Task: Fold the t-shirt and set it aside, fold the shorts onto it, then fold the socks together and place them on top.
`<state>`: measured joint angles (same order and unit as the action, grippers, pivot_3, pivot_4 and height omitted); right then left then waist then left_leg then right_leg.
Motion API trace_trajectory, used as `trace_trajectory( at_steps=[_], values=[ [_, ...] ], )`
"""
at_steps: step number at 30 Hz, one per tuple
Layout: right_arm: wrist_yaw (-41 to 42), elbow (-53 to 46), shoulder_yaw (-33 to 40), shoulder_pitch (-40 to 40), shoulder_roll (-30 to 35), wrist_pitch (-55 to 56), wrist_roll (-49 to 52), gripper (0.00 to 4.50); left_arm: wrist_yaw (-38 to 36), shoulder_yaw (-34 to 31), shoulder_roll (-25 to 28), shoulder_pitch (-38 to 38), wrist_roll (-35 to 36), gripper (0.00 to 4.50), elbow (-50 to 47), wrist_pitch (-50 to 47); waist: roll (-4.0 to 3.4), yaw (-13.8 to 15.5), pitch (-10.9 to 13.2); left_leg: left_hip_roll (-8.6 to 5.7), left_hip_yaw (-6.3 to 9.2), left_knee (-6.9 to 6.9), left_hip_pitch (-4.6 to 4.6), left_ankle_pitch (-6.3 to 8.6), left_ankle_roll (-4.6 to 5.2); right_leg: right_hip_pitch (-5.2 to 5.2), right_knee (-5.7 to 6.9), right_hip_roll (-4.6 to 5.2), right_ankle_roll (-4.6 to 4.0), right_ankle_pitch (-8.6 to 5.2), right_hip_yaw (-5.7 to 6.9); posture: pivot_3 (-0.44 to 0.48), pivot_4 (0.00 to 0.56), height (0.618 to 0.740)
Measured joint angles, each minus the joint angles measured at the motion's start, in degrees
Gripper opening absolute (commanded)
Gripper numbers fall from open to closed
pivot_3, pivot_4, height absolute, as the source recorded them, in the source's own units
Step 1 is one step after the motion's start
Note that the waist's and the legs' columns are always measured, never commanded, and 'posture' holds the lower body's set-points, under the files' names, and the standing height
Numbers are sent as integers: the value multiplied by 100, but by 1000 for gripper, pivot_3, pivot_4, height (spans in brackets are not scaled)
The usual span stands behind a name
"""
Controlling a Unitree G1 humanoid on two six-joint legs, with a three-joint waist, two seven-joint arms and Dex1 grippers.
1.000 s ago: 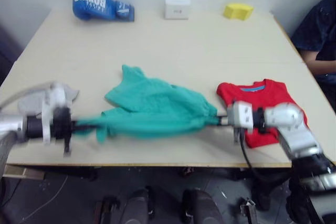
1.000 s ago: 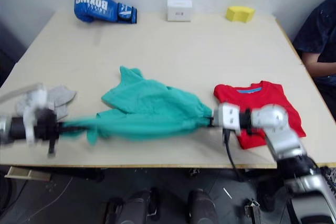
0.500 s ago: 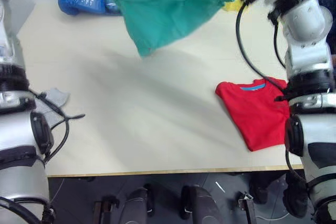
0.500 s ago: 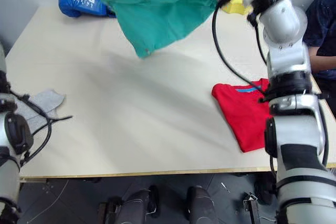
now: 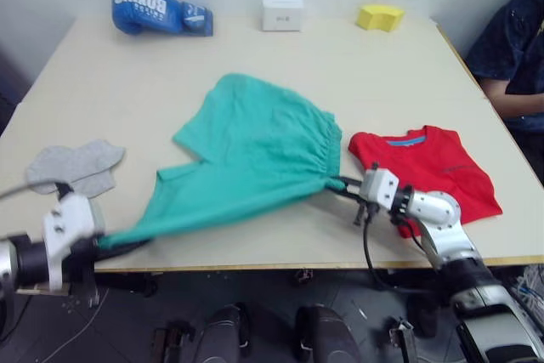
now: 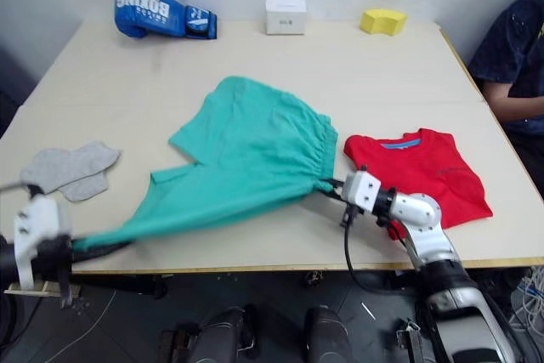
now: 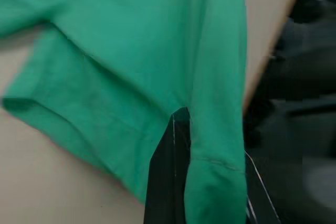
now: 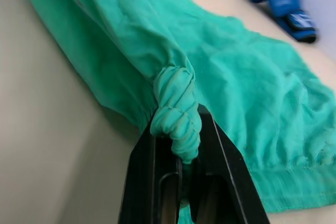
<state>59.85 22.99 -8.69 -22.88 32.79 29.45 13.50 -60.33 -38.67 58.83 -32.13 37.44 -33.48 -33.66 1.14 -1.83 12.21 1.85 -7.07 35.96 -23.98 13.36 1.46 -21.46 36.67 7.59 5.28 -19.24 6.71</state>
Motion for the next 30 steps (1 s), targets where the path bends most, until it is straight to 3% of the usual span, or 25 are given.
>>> trace_trajectory(
  at_steps=[4, 9, 13, 15, 18, 20, 23, 26, 30],
  values=[
    [243, -461, 1, 554, 181, -150, 70, 0, -403, -525, 157, -573, 400, 10, -512, -992, 4, 31, -6, 3, 2, -2, -18, -14, -45, -8, 20, -3, -24, -17, 2, 0, 150, 740],
    [463, -1383, 219, 1356, 667, -773, 556, 0, -472, -552, 427, 33, 580, 10, -503, -1378, 2, 38, -7, 14, 3, 5, -16, -30, -25, -2, 27, -8, -26, -28, 14, 0, 150, 740],
    [223, -2661, 704, 1775, 1018, -2263, 1428, 0, -535, -159, 1276, 1727, 769, 10, 369, -1364, 3, 80, -7, 14, 3, 7, -16, -16, -46, -4, 26, -7, -26, -28, 11, 0, 150, 740],
    [40, -3159, 946, 1699, 1171, -2964, 1863, 0, -594, 348, 1648, 2983, 883, 10, 1060, -1171, 6, 103, -9, 13, 3, 5, -18, -16, -47, -7, 25, -8, -26, -28, 11, 0, 150, 740],
    [-40, -3617, 1146, 1639, 1472, -3904, 2271, 0, -1037, 1748, 1767, 5041, 601, 10, 2192, -558, 3, 151, -11, 9, -7, -6, -15, -25, -29, -12, 26, -15, -26, -28, 11, 0, 150, 740],
    [-19, -3658, 1104, 1561, 1581, -4302, 2297, 0, -1446, 2876, 1381, 6454, -36, 10, 2975, -61, 2, 186, -12, 6, -19, 0, -17, -27, -24, -18, 40, -66, -24, -31, 24, 0, 150, 740],
    [-192, -3481, 1142, 1152, 1479, -4781, 2300, 0, -1947, 4340, 235, 8647, -1347, 10, 4941, 882, 15, 316, -11, 1, -68, 34, -30, -36, -16, -22, 43, -99, 0, -17, 27, 0, 150, 740],
    [-496, -3214, 1173, 689, 1261, -5100, 2248, 0, -1904, 5067, -758, 10180, -2512, 10, 7180, 2201, 30, 320, -10, 8, -101, 54, -26, -32, -5, -23, 43, -96, 10, -12, 4, 0, 150, 740],
    [-1104, -2880, 1136, 182, 1020, -5473, 1899, 0, -1219, 5279, -1654, 11163, -3389, 10, 9252, 3440, 32, 307, -10, 32, -105, 64, -43, -13, 21, -68, 58, -81, 16, -9, -39, 0, 150, 740]
  ],
)
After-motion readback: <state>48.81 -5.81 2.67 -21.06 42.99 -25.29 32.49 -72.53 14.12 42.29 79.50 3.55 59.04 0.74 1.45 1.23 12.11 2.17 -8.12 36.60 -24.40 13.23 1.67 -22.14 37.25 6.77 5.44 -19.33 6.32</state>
